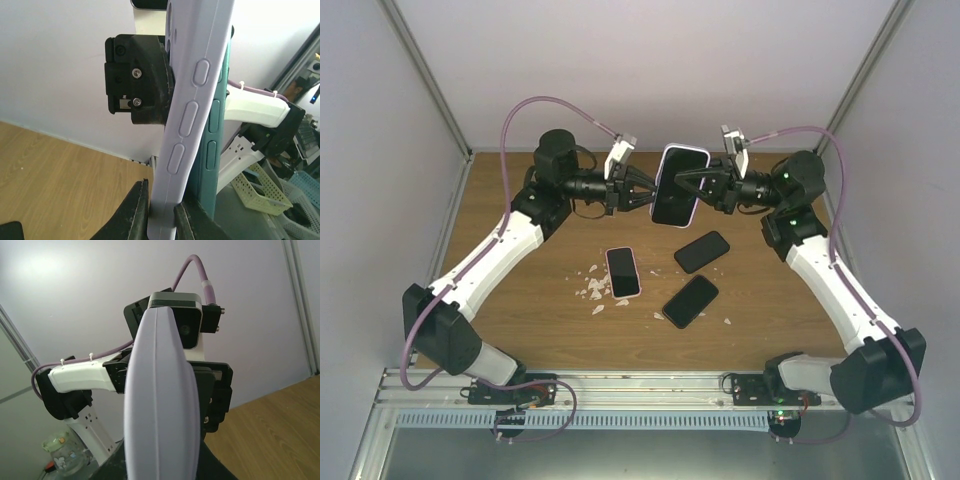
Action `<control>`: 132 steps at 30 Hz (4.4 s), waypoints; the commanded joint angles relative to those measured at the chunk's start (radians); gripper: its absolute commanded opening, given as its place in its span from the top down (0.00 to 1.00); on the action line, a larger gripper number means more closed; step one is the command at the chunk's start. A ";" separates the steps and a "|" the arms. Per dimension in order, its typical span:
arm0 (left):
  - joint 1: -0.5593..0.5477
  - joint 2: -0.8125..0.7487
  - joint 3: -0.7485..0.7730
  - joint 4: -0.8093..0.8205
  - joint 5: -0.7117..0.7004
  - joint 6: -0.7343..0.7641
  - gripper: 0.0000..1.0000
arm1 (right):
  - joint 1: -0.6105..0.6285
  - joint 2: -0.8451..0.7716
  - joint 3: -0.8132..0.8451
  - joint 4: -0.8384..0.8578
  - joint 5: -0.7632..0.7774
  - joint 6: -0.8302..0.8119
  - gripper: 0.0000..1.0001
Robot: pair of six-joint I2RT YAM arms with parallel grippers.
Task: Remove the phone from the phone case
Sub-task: Remove the phone case from the phone.
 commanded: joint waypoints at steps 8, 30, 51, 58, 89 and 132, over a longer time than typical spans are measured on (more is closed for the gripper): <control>0.016 -0.073 -0.088 0.252 -0.155 -0.271 1.00 | 0.091 0.151 0.065 -0.221 -0.292 -0.157 0.80; 0.183 -0.088 -0.158 0.141 -0.294 -0.502 1.00 | -0.060 0.228 0.321 -0.583 0.174 -0.521 0.06; 0.208 0.006 -0.173 -0.007 -0.429 -0.649 1.00 | 0.279 0.197 0.343 -0.782 0.900 -1.148 0.26; 0.220 0.012 -0.199 0.005 -0.442 -0.682 1.00 | 0.380 0.213 0.310 -0.752 1.011 -1.234 0.28; 0.223 0.034 -0.229 0.006 -0.458 -0.692 1.00 | 0.450 0.311 0.197 -0.507 1.343 -1.420 0.40; 0.199 0.020 -0.239 -0.041 -0.438 -0.604 1.00 | 0.433 0.394 0.094 -0.171 1.506 -1.780 0.99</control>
